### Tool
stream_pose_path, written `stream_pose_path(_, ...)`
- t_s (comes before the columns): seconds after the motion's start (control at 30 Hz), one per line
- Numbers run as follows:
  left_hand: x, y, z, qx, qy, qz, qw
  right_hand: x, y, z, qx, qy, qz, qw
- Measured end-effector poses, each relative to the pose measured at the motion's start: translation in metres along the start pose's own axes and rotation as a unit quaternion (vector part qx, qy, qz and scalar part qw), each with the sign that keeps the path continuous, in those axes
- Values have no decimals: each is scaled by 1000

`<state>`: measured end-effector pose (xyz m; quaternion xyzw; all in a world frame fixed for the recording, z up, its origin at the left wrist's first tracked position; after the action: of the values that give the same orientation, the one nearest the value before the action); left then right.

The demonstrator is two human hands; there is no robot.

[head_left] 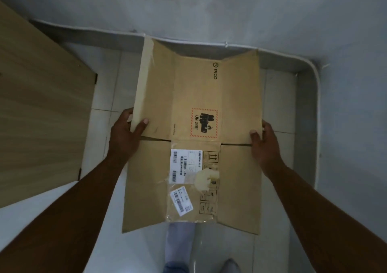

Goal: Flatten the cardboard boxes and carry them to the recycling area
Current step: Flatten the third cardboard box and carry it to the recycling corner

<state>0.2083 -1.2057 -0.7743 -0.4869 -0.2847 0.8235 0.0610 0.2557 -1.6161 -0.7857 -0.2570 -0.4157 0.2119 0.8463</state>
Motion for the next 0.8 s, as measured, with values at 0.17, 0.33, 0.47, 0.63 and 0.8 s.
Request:
stream_pose_path(0.17,39,37,-39,-1,-8,-8,1000,-25,24,-52,-7,-3,-7,1000)
stream_pose_path(0.33,87,53,-61,-38,-37,-50,997,-55,47,-78,-39,3,-11,999)
stream_pose_path(0.47,109,62,-73,-48,-50,-83,994,-78,56,-96,-63,24,29,997)
stream_pose_path(0.63,115,69,-78,-75,-55,-105,990,-88,67,-100,-98,27,42,994)
stream_pose_path(0.8,113,85,-84,-86,-92,-115,985,-95,74,-98,-120,57,54,990)
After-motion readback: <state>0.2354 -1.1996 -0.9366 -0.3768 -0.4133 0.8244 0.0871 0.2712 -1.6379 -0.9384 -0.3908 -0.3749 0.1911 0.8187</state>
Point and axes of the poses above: each hand's wrist, its own z-axis away from the middle knuckle, its own y-axis out of the palm, x = y × z, the point moved 10 cm from there along -z, towards the middle knuckle, and after that the axes turned 3 degrees about z, right-handed, at the moved point
